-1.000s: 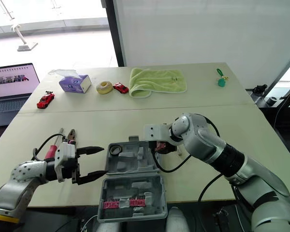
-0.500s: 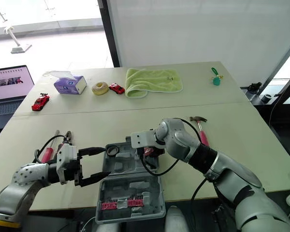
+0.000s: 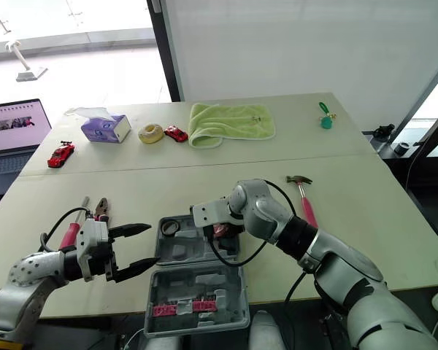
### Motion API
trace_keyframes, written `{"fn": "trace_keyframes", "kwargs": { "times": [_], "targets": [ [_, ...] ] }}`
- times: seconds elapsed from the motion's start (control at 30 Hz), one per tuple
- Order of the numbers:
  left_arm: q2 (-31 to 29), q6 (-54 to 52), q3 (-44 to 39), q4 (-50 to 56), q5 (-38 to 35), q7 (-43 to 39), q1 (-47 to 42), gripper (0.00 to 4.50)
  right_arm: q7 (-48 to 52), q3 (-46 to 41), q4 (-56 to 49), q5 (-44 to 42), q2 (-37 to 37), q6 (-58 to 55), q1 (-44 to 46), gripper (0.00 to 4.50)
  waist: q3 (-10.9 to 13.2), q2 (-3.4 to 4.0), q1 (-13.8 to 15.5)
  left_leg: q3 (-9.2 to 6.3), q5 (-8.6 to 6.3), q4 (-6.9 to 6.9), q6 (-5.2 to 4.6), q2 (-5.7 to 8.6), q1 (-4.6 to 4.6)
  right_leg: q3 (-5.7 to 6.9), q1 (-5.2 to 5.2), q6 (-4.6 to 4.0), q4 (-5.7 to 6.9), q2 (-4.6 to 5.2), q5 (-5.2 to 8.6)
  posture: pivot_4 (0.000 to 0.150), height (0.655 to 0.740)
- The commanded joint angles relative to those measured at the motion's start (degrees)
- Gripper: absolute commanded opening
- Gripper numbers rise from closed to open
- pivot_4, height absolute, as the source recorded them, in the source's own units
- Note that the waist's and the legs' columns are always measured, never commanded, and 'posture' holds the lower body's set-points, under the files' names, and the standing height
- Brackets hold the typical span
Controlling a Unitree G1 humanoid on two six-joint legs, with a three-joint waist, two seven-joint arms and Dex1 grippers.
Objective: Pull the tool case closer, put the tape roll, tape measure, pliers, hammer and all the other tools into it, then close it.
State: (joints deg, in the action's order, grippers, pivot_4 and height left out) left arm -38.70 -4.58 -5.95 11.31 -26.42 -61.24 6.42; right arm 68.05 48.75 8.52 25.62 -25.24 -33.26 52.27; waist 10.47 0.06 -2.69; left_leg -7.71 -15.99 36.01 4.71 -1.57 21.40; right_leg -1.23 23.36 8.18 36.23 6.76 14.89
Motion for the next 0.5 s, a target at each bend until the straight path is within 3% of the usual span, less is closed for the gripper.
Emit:
{"fn": "trace_keyframes", "kwargs": {
  "times": [0.03, 0.1, 0.13, 0.2, 0.5],
  "targets": [
    [-0.4, -0.2, -1.0, 2.8, -0.4, 0.6, -0.1, 4.50, 0.5, -0.8, 0.3, 0.7, 1.2, 0.9, 0.7, 2.81, 0.0, 0.00, 0.0, 0.00, 0.00, 0.00, 0.00, 0.00, 0.00, 0.00, 0.00, 0.00, 0.00, 0.00, 0.00, 0.150, 0.7400],
    [-0.4, -0.4, -0.9, 3.3, -0.5, 0.7, 0.0, 4.50, 0.8, -1.2, 0.1, 1.0, 1.3, 1.0, 0.7, 2.81, 0.0, 0.00, 0.0, 0.00, 0.00, 0.00, 0.00, 0.00, 0.00, 0.00, 0.00, 0.00, 0.00, 0.00, 0.00, 0.150, 0.7400],
    [-0.4, -0.6, -0.9, 3.5, -0.6, 0.7, 0.1, 4.50, 1.1, -1.3, -0.1, 1.1, 1.3, 0.9, 0.7, 3.85, 0.0, 0.00, 0.0, 0.00, 0.00, 0.00, 0.00, 0.00, 0.00, 0.00, 0.00, 0.00, 0.00, 0.00, 0.00, 0.150, 0.7400],
    [-0.4, -0.8, -0.9, 3.8, -0.7, 0.8, 0.2, 4.50, 1.5, -1.6, -0.6, 1.2, 1.3, 0.8, 0.6, 4.47, 0.0, 0.01, 0.0, 0.00, 0.00, 0.00, 0.00, 0.00, 0.01, 0.00, 0.01, 0.00, 0.00, 0.00, 0.00, 0.150, 0.7400],
    [0.4, -3.0, 0.2, 7.8, -1.4, 1.5, 1.6, 4.50, 5.9, -6.2, -11.4, -1.2, -0.2, -6.6, 0.7, 4.47, 0.0, 0.01, 0.1, -0.01, 0.00, -0.01, 0.00, 0.00, 0.05, 0.00, 0.03, 0.00, 0.00, 0.00, 0.00, 0.150, 0.7400]
  ]
}}
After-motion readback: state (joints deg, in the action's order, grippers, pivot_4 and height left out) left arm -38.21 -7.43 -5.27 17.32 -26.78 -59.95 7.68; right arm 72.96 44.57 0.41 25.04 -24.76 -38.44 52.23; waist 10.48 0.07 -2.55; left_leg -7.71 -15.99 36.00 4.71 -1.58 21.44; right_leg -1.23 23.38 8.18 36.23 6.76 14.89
